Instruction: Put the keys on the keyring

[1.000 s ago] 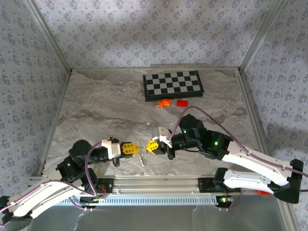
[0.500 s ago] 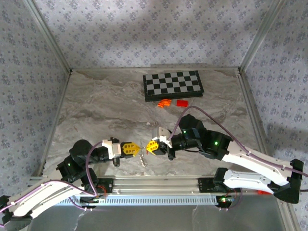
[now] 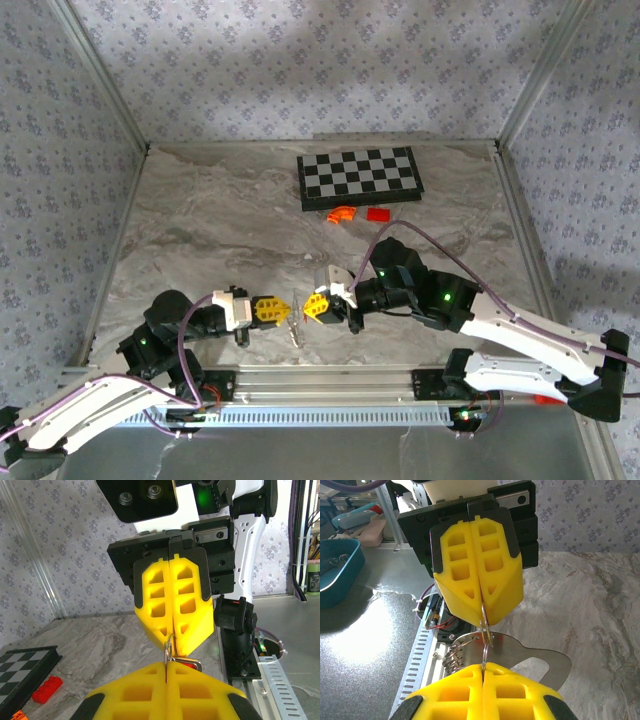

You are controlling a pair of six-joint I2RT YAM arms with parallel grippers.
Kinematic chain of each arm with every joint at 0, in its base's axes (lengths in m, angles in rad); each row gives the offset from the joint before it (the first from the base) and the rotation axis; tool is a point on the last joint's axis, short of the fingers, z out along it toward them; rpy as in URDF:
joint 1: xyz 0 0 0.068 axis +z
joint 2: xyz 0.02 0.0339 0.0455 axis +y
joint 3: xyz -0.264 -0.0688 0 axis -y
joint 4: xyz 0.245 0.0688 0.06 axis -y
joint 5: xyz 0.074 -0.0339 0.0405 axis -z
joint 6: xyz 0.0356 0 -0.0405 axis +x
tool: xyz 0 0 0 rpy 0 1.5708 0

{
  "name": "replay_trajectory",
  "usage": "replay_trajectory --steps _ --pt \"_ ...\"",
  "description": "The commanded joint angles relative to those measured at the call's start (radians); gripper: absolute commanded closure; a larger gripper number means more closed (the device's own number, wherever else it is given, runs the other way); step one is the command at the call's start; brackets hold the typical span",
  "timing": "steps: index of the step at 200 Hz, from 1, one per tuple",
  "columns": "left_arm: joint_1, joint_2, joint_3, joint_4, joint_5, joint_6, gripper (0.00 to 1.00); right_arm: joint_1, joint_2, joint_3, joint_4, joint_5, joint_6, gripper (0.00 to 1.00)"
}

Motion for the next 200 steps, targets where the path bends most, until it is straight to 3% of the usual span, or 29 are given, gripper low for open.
replay_trajectory --steps 1,200 --pt "-0.007 -0.002 0.036 0.008 0.017 0.016 1.0 0.0 0.003 0.042 0.033 -0.043 0.004 1.0" --pt "-0.008 0.063 0.082 -0.062 0.008 0.032 1.0 0.008 -0.008 0.05 0.013 0.019 -0.027 1.0"
